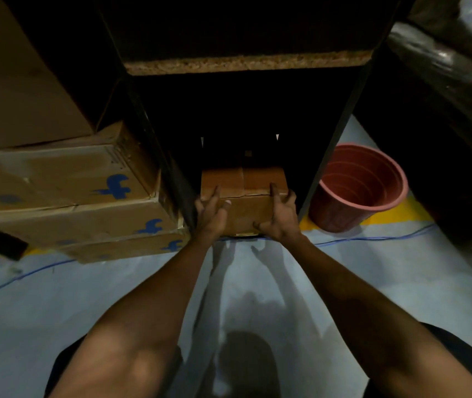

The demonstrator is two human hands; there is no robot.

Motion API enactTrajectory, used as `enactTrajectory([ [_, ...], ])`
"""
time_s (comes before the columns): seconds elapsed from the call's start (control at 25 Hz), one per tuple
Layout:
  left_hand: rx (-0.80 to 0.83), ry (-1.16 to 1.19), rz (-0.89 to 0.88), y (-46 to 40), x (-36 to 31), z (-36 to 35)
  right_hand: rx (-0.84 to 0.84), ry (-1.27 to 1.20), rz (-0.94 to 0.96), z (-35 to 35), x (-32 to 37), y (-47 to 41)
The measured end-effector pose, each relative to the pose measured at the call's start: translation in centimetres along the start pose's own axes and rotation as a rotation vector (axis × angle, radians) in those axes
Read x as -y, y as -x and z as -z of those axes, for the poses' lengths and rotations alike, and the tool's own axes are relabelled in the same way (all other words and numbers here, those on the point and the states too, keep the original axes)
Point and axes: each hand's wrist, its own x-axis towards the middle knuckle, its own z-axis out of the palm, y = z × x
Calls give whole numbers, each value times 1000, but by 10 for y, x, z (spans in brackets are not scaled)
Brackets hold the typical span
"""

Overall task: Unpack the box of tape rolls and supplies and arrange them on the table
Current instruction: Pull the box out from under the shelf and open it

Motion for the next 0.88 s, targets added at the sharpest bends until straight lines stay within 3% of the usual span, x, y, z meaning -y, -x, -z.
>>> enactTrajectory([
  [0.28, -2, 101, 33, 27, -3, 3, 27, -167, -127, 17, 21, 30],
  [0.48, -173, 187, -27, 79, 27, 5, 60, -305, -207, 40, 4, 75],
  [0.6, -254, 162, -6, 87, 44, 17, 126, -254, -301, 58, -2, 66],
  [0.68, -220, 195, 57, 74, 39, 26, 86, -208, -322, 61, 1, 50],
  [0.88, 79, 284, 140, 54, 18, 22, 132, -153, -263, 35, 12, 44],
])
